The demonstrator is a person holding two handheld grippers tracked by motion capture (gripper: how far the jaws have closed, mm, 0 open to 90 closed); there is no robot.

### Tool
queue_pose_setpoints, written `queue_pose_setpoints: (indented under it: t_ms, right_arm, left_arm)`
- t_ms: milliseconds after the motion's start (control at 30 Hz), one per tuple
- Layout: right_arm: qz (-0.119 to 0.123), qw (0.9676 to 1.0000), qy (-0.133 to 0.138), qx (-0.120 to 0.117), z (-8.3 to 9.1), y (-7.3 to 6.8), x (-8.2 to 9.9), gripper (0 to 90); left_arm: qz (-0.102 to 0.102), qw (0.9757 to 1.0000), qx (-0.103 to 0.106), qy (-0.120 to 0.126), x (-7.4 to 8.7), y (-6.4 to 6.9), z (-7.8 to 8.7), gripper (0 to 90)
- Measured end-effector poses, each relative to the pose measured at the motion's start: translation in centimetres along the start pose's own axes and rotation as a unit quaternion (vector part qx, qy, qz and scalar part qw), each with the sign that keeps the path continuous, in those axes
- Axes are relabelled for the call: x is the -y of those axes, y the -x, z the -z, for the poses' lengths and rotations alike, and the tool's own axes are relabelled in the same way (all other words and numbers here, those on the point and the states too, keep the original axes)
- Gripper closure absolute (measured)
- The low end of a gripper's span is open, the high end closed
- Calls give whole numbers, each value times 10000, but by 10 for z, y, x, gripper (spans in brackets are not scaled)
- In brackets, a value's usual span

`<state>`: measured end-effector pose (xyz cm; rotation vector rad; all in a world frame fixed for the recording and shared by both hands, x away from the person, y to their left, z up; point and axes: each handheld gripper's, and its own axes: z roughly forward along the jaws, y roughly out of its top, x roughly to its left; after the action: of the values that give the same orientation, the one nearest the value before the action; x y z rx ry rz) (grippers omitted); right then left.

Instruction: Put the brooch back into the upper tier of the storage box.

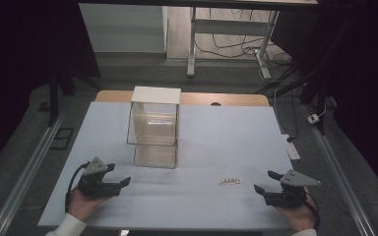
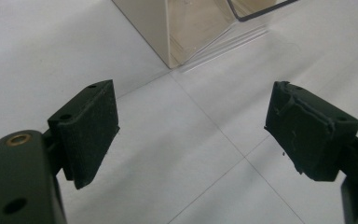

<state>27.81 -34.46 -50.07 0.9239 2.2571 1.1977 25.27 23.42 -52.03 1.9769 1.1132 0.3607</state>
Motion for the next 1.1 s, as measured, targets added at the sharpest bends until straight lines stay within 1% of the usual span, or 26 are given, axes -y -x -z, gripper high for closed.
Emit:
queue_pose_setpoints:
  t_ms: [100,333,433,633,700,767,800,833,867,933,1000,1067,1100]
  right_arm:
    - [28,10000,-29,28,0,-1,-3,234]
    - [47,10000,41,-54,1,-3,-12,250]
    - [95,9999,56,9,3,-3,-22,253]
    - [120,9998,121,-82,4,-5,-35,258]
    - [220,9996,72,-169,2,-6,-44,267]
    - [252,9994,49,-215,0,-6,-47,268]
    - [310,9992,-44,-258,-2,-7,-52,270]
    - [310,9992,-44,-258,-2,-7,-52,270]
    - [287,9991,-130,-279,-5,-7,-58,278]
    - [259,9991,-97,-326,-6,-7,-60,280]
    - [309,9988,-191,-321,-8,-7,-67,284]
    - [317,9983,-291,-386,-12,-7,-78,285]
    - [317,9983,-291,-386,-12,-7,-78,285]
  left_arm:
    - [-3,10000,-1,3,0,0,0,170]
    - [-4,10000,-11,25,0,0,1,170]
    - [3,10000,-11,29,-1,-1,2,171]
    - [17,10000,-34,34,-1,-1,3,174]
    - [14,10000,-41,39,-1,0,3,174]
    - [11,10000,-45,39,-2,0,4,173]
    - [15,10000,-46,40,-2,0,4,174]
    - [16,10000,-44,40,-2,-1,4,174]
    - [20,10000,-42,41,-2,-1,4,173]
    - [19,10000,-37,39,-2,-1,3,174]
    - [15,10000,-37,30,-2,-1,3,173]
    - [9,10000,-36,29,-2,-1,3,173]
    - [10,10000,-38,30,-2,-1,3,173]
